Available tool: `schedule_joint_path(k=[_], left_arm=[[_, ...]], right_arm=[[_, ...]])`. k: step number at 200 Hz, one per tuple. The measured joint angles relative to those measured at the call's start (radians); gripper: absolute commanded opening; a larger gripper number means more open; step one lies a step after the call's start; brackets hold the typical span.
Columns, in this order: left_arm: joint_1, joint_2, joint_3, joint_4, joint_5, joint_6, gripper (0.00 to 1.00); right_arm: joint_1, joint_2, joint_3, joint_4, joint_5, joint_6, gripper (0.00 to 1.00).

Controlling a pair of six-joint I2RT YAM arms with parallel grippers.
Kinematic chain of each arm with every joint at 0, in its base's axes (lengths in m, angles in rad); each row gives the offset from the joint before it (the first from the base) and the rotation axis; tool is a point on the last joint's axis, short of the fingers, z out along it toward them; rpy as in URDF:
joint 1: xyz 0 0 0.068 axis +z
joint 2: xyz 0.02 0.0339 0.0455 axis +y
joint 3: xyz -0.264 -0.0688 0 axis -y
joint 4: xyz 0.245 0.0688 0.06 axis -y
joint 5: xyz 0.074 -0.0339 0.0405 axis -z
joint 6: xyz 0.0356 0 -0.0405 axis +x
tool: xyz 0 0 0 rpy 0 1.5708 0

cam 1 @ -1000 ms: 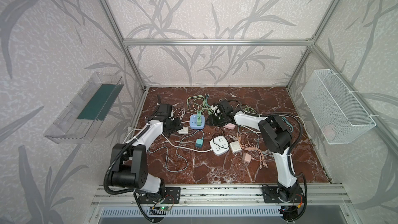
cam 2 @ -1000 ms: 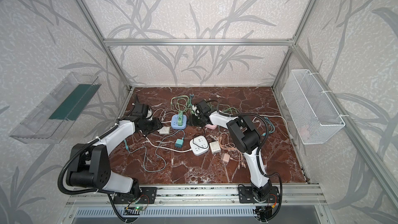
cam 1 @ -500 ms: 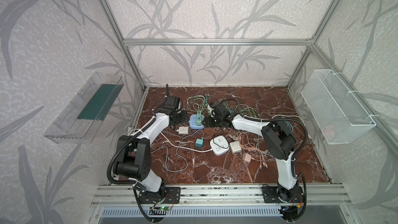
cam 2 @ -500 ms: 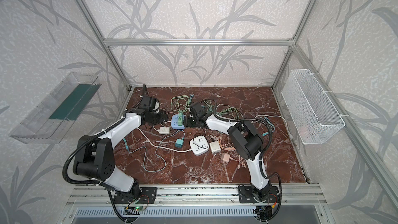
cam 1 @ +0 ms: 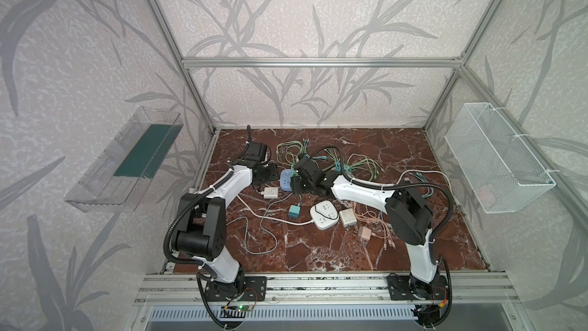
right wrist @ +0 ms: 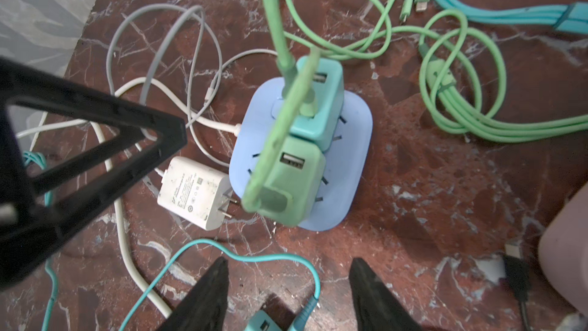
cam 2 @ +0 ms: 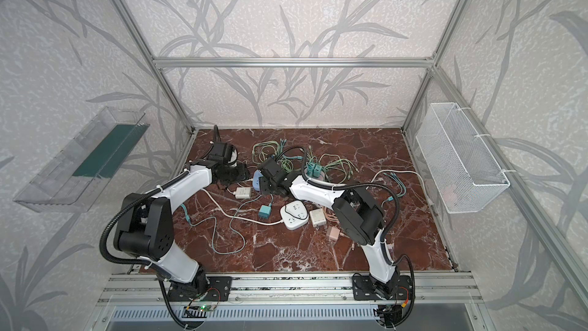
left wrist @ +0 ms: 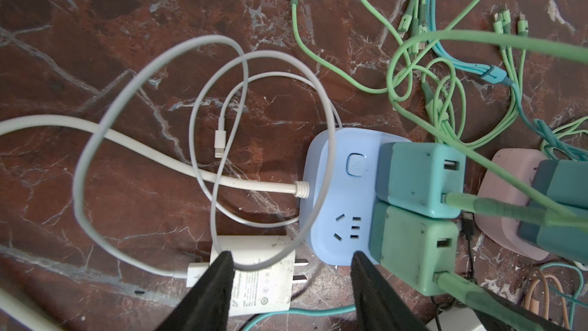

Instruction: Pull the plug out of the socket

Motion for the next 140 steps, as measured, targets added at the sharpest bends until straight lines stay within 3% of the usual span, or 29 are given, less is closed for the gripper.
schedule_joint_path(k=[37,86,140], left_arm=[[0.000,0.005,0.000,0.010,0.000,-0.002,0.60],[0.000,0.005,0.000,0.014,-0.001,-0.002,0.60],[-0.001,0.005,0.000,0.020,0.005,-0.002,0.61]], right_arm=[[-0.002,0.118,0.194,-0.104,0.033,0.000,0.54],[-0.003,0.222,0.322,-0.239,0.040,-0.010,0.48],[-0.004,0.272,0.409,-0.312,0.049,-0.033,0.30]])
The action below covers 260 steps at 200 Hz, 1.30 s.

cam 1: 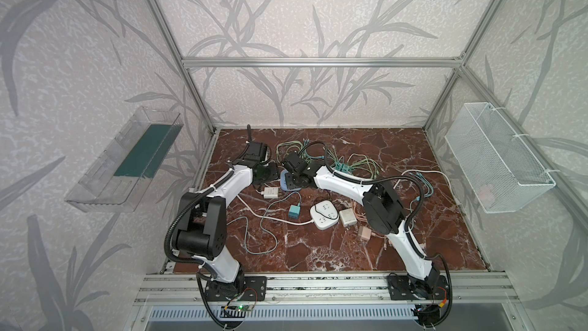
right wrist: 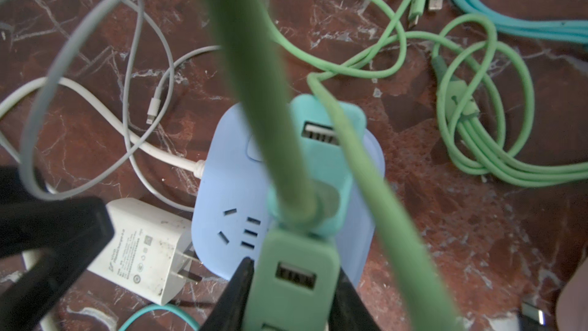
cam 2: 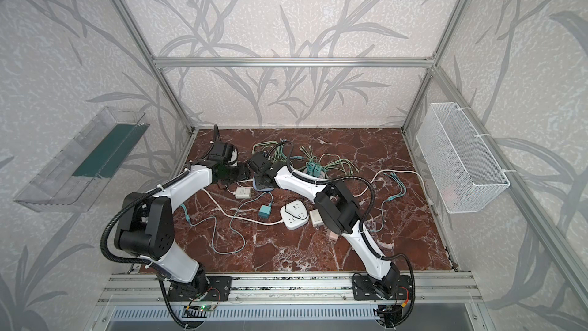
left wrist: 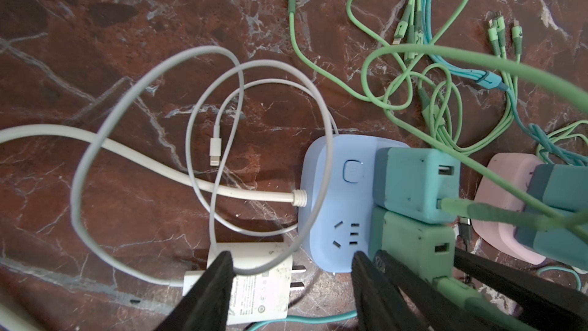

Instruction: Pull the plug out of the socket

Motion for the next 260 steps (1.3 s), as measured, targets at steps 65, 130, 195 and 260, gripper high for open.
schedule_joint_path(k=[65,130,195,260], left_arm=[[-0.021,0.077,0.014,0.019,0.067,0.010,0.60],[-0.026,0.152,0.092,0.012,0.106,0.030,0.53],[-0.040,0.202,0.127,-0.043,0.090,0.045,0.50],[-0.058,0.237,0.150,-0.084,0.043,0.061,0.48]], right_arm=[[-0.019,0.042,0.082,-0.058,0.001,-0.048,0.25],[-0.023,0.045,0.089,-0.063,0.001,-0.091,0.25],[-0.028,0.045,0.083,-0.042,0.000,-0.108,0.25],[-0.032,0.042,0.060,0.013,-0.011,-0.129,0.22]])
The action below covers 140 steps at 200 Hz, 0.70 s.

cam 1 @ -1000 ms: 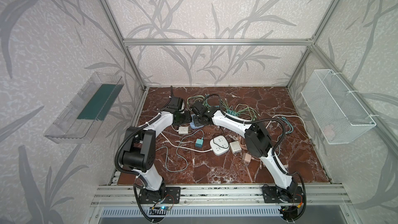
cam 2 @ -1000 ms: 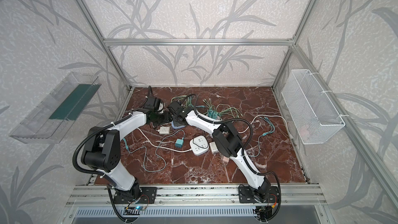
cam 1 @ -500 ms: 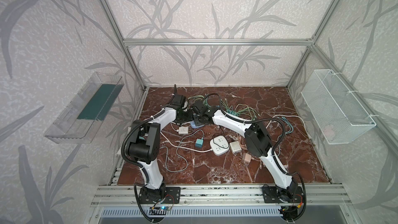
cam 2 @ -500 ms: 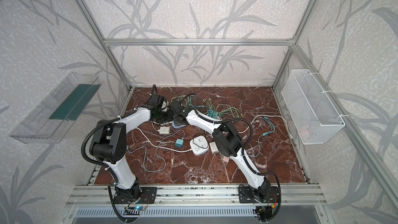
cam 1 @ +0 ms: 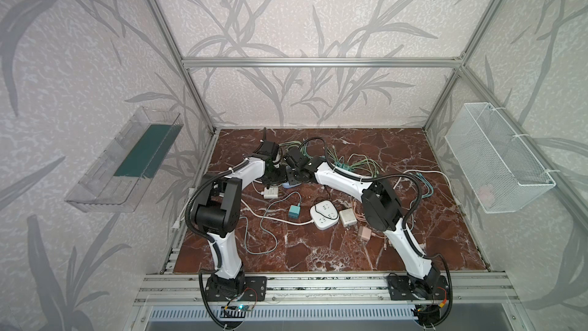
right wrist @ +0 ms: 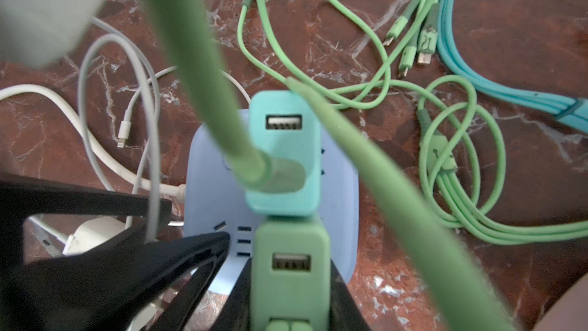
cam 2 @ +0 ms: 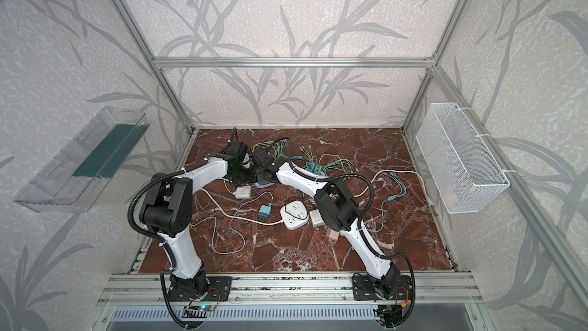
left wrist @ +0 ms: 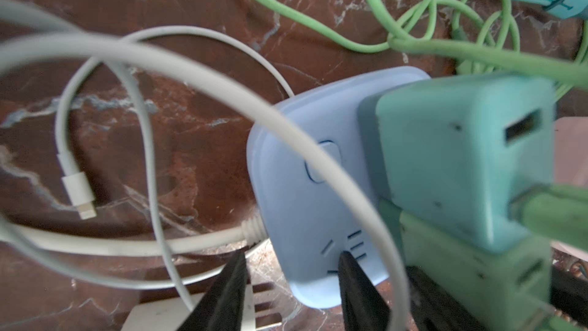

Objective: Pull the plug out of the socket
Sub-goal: 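Close the right gripper on the teal charger while left holds blue strip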

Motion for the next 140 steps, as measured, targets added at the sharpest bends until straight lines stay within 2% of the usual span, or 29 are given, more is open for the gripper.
schedule_joint_path(k=[140], left_arm=[[0.000,0.015,0.013,0.003,-0.005,-0.021,0.47]], right_arm=[[-0.002,-0.028,-0.060,0.057,-0.023,-0.004,0.17]])
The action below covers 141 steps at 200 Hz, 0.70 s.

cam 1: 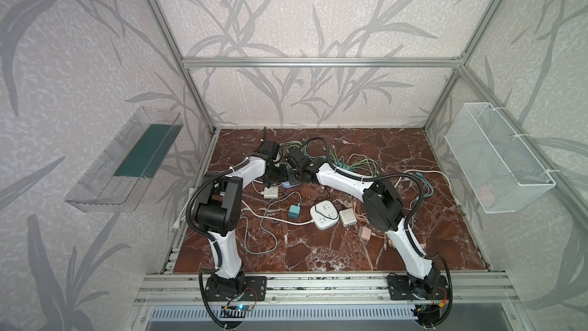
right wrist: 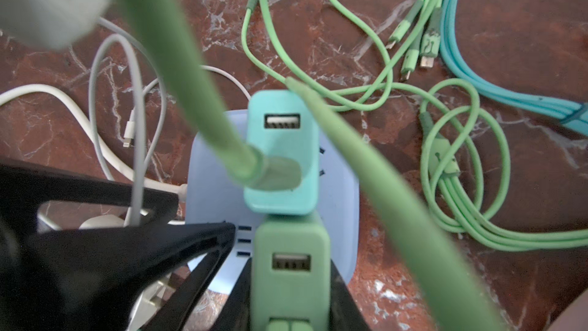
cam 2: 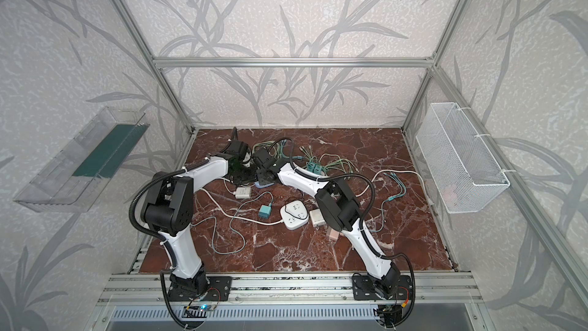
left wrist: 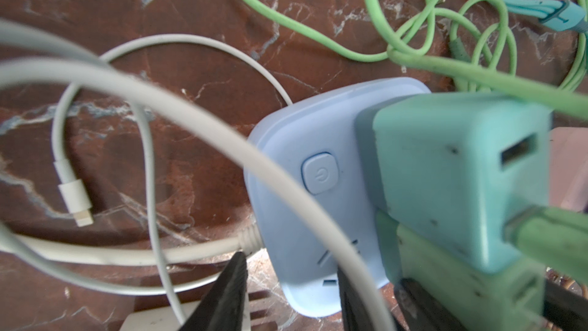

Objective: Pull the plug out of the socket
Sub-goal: 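Close the right gripper on the teal charger while left holds blue strip, then pull the teal charger up out of the blue strip with the right gripper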

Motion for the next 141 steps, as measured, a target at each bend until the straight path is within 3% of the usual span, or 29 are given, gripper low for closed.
schedule_joint_path(k=[141], left_arm=[[-0.001,-0.013,-0.030,0.035,-0.001,-0.015,0.46]], right_arm=[[-0.006,-0.019,-0.037,0.034,-0.026,0.000,0.16]])
